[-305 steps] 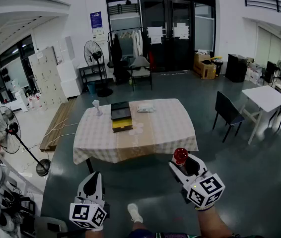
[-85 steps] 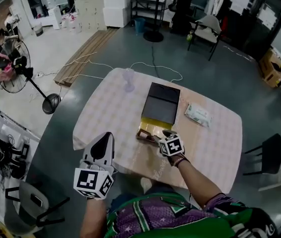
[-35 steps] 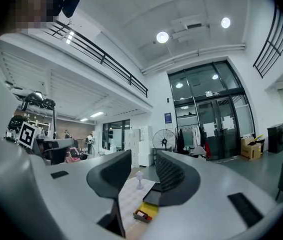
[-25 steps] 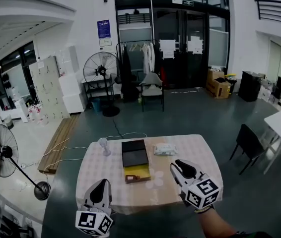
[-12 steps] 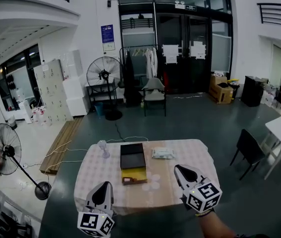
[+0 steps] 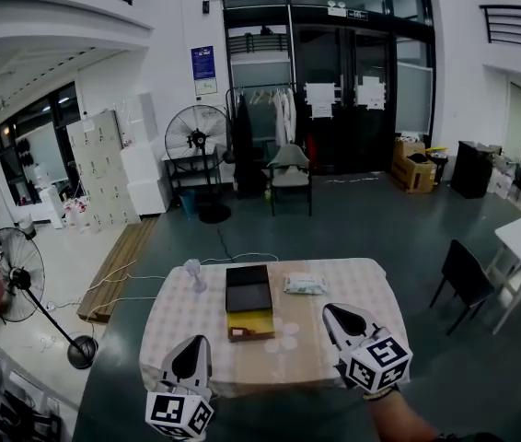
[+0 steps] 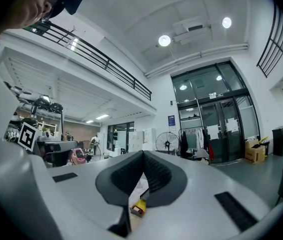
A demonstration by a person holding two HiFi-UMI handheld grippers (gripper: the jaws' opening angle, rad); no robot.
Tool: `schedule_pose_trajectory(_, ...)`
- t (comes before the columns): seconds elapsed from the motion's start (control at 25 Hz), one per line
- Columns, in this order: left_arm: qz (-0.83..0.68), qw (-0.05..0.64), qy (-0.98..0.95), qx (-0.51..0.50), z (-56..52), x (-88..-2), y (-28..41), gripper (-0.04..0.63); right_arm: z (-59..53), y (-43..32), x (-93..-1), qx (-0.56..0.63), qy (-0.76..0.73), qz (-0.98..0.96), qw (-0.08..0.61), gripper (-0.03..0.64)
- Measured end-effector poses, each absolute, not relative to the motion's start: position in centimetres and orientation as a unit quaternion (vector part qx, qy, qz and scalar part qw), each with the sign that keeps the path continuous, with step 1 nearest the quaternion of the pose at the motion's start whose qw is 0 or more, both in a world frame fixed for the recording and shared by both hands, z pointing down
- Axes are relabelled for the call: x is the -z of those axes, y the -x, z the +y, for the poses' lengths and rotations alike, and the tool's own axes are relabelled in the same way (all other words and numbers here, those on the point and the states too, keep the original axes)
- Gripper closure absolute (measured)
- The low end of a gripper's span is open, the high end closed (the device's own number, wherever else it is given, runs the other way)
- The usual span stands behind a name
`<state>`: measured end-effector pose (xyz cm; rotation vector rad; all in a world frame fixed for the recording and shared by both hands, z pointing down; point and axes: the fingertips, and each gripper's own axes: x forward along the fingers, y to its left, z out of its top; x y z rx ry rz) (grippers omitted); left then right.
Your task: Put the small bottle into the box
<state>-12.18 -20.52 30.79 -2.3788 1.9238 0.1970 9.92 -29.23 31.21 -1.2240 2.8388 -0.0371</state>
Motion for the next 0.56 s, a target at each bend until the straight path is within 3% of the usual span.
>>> schedule_pose_trajectory(0.56,0.630,0.034,0.773,-0.068,-21.3,-31.0,14.0,0.572,-30.1,-7.6,-31.4,0.010,0.385,0.922,0.020,0.612)
